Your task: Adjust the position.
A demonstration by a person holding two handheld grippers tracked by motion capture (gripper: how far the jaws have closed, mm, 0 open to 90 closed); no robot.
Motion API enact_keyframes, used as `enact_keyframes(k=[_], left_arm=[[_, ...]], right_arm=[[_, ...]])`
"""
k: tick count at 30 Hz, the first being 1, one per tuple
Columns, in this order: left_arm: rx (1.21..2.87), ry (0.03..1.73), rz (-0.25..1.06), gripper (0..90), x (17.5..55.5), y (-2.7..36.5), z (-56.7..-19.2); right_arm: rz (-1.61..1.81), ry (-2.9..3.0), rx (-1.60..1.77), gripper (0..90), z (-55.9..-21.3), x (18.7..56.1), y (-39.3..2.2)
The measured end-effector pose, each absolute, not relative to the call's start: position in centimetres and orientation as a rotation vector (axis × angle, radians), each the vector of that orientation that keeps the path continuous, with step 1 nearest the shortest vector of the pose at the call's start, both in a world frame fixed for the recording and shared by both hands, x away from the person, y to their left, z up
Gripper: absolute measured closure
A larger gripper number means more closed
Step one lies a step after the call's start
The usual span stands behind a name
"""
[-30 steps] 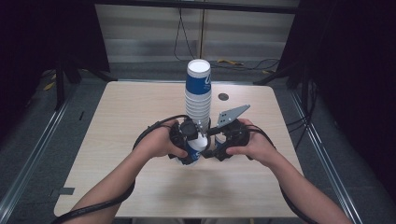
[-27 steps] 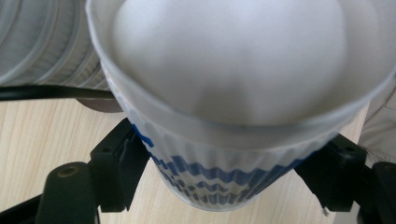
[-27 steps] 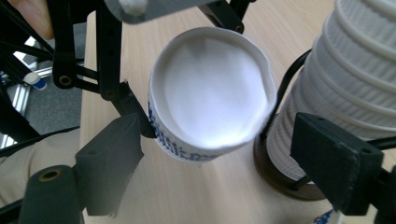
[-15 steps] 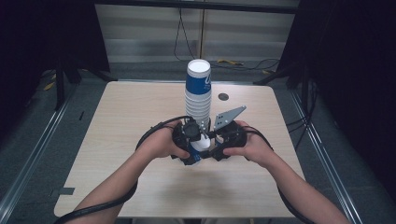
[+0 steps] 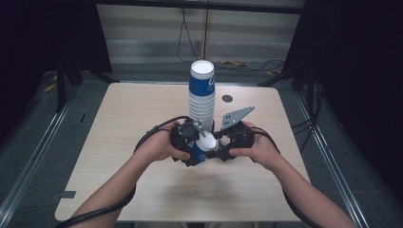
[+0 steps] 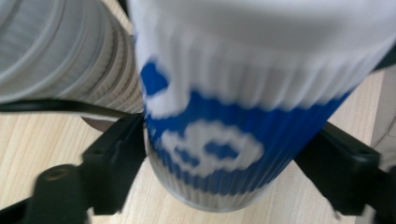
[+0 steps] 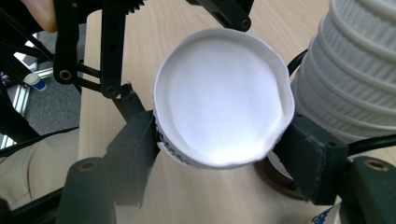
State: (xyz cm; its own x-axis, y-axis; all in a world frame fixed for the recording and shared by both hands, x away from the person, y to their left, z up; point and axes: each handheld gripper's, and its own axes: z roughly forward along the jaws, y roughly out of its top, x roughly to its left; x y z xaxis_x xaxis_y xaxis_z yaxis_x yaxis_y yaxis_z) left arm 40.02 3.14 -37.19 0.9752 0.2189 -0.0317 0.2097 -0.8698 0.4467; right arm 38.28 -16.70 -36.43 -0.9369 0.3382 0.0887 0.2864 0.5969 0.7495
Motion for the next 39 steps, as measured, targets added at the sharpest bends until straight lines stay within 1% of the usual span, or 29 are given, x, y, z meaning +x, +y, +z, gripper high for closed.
enact_keyframes(k=[5,12,19,23,28,34,39], left_arm=[[2.603,0.334,-0.014,15.9,40.3,4.3,-37.9],[2.559,0.316,0.011,16.7,40.2,5.5,-38.5],[2.525,0.354,0.023,16.2,40.2,6.5,-39.0],[2.455,0.391,0.016,15.7,40.1,6.9,-39.4],[2.439,0.392,0.051,16.1,39.9,7.0,-39.7],[2.393,0.425,0.033,16.3,39.8,7.1,-40.1],[2.411,0.407,0.038,16.2,39.9,7.3,-40.1]], right_arm=[[1.275,2.744,0.55,30.5,-36.4,38.2,-17.0],[1.278,2.743,0.567,30.4,-36.4,38.2,-17.5],[1.28,2.731,0.591,30.4,-36.2,38.4,-18.2],[1.287,2.722,0.595,30.4,-36.1,38.3,-18.5],[1.304,2.719,0.605,30.4,-36.0,38.3,-18.8],[1.309,2.714,0.604,30.4,-36.1,38.4,-19.2],[1.305,2.716,0.615,30.4,-36.3,38.4,-19.3]])
